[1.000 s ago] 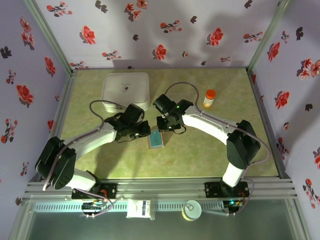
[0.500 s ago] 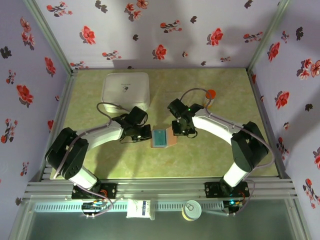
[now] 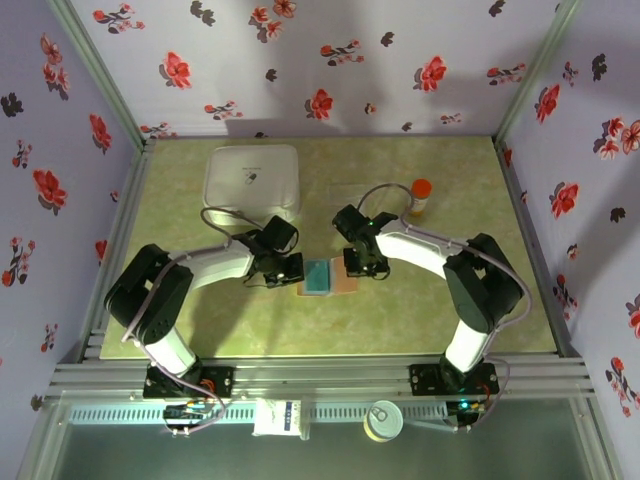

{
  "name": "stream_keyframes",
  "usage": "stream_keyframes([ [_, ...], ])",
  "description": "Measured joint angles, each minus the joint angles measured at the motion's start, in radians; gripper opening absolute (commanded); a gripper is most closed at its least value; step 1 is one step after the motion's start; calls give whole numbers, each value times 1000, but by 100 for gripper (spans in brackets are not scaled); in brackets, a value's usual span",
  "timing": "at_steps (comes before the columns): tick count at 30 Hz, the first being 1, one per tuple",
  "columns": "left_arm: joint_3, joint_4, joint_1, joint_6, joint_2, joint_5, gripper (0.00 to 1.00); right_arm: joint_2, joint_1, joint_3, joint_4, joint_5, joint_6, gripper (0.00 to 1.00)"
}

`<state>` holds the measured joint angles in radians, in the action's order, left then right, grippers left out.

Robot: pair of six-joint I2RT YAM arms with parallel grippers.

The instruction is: Take the credit cards out of the card holder

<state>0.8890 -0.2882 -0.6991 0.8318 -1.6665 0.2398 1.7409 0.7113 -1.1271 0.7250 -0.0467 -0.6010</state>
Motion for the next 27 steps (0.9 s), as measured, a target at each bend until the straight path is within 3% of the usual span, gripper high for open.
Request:
stream_keyframes([
  [9, 3, -1, 15, -4, -29, 9, 0, 76, 0, 0, -25, -7, 0, 13],
  [27, 4, 2, 53, -23, -46, 82, 0, 57, -31, 16, -26, -21, 7, 19],
])
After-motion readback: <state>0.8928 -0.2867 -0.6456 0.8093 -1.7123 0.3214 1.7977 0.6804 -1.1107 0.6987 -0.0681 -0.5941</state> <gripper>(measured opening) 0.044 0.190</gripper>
